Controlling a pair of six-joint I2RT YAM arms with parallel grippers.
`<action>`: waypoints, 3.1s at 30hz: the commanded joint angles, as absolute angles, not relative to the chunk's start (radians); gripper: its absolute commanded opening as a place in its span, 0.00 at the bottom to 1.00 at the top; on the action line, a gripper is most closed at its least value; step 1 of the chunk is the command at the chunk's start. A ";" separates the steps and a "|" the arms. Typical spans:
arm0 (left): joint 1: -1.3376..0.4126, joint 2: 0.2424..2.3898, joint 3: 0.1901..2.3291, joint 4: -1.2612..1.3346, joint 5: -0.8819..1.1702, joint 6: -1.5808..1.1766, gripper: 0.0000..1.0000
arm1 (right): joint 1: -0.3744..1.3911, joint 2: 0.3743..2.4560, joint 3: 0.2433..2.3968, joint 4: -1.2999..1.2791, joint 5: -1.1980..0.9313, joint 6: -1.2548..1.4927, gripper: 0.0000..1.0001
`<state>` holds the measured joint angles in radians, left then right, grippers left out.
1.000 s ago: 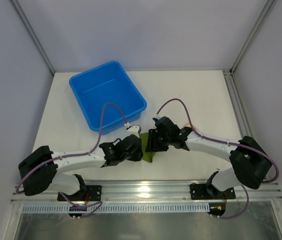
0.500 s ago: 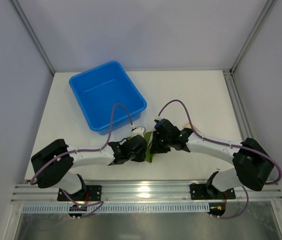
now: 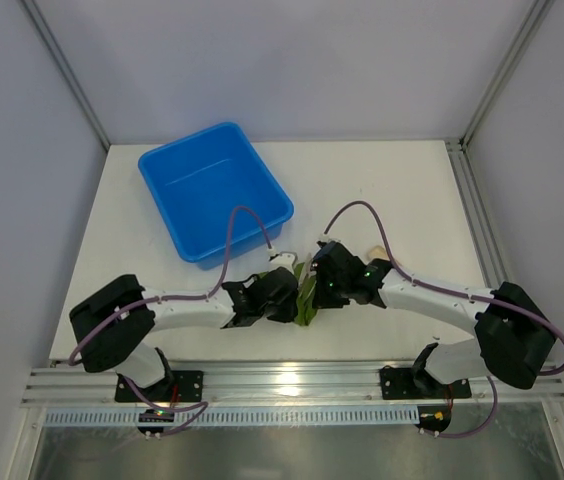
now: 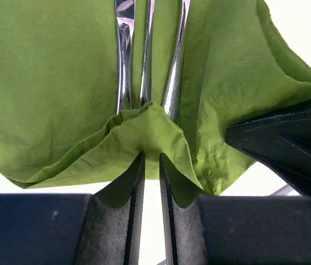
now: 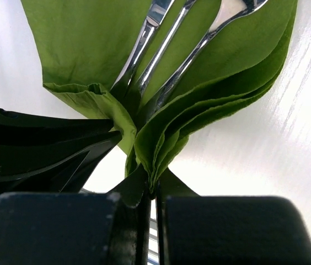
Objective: Place the utensils on the paper napkin and roll it up
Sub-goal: Roll the napkin at the center of the board.
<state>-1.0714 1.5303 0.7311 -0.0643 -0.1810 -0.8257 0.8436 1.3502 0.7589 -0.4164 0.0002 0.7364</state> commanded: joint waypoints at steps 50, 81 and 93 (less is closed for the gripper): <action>-1.072 1.701 0.862 0.048 -0.107 -0.831 0.16 | 0.848 1.333 0.807 -0.388 -0.025 0.626 0.04; -1.074 1.545 0.773 -0.121 -0.261 -0.862 0.18 | 0.848 1.397 0.842 -0.371 -0.051 0.614 0.04; -1.074 1.557 0.772 -0.107 -0.279 -0.851 0.18 | 0.848 1.512 0.899 -0.325 -0.100 0.606 0.04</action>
